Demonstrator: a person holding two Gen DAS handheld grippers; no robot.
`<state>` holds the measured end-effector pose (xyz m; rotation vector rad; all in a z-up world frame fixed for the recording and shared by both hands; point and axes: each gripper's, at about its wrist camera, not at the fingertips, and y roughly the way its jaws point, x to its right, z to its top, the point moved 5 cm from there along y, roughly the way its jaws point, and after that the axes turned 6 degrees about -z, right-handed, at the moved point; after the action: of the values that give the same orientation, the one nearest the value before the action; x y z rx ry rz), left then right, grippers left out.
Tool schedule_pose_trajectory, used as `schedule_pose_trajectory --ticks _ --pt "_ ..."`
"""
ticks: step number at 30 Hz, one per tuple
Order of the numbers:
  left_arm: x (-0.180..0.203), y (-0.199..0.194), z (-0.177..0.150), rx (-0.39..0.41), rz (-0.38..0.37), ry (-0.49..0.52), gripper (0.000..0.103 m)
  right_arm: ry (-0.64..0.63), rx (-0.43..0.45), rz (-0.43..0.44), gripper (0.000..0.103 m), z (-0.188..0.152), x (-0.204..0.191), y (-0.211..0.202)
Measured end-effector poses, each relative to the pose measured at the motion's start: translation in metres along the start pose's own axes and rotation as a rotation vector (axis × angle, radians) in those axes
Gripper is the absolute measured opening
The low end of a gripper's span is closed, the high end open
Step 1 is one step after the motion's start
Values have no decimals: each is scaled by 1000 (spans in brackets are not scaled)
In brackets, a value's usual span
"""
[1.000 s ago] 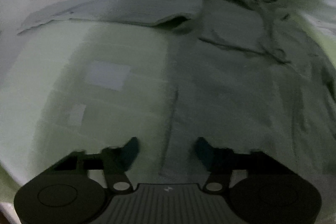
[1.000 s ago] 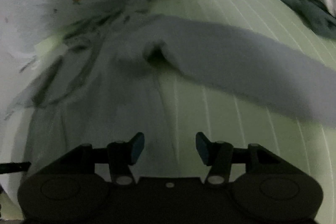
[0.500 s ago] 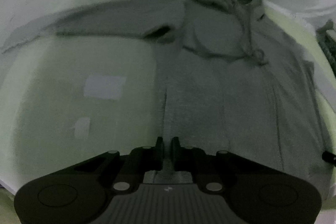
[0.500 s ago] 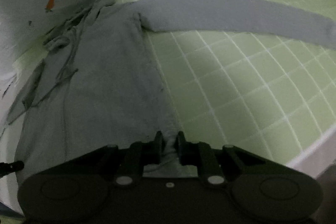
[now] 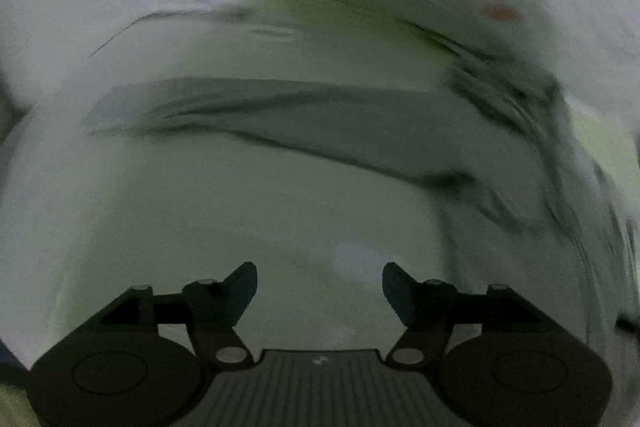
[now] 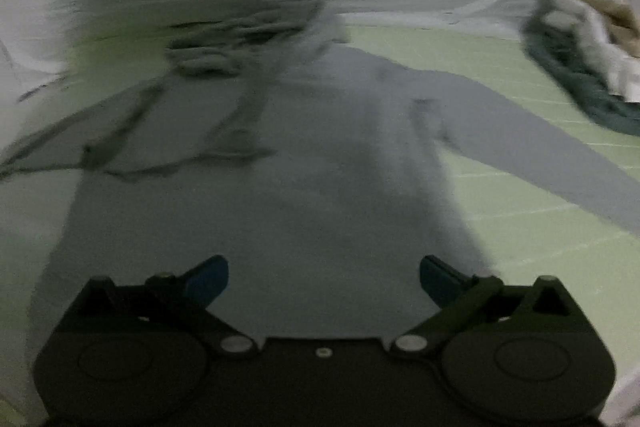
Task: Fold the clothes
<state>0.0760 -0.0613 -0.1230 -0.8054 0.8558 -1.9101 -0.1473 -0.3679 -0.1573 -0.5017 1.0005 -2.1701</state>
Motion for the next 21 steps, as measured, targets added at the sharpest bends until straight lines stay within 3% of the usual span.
schedule_pose_trajectory --ticks 4,9,18,21 --pt "-63 5 27 38 92 -136 76 0 -14 37 103 5 -33 18" --pt "-128 16 63 83 164 -207 80 -1 -28 80 103 11 -73 38" --pt "-212 59 122 153 260 -344 80 -26 -61 5 103 20 -93 54" --pt "-226 75 134 141 293 -373 81 -17 -70 -6 103 23 -94 56"
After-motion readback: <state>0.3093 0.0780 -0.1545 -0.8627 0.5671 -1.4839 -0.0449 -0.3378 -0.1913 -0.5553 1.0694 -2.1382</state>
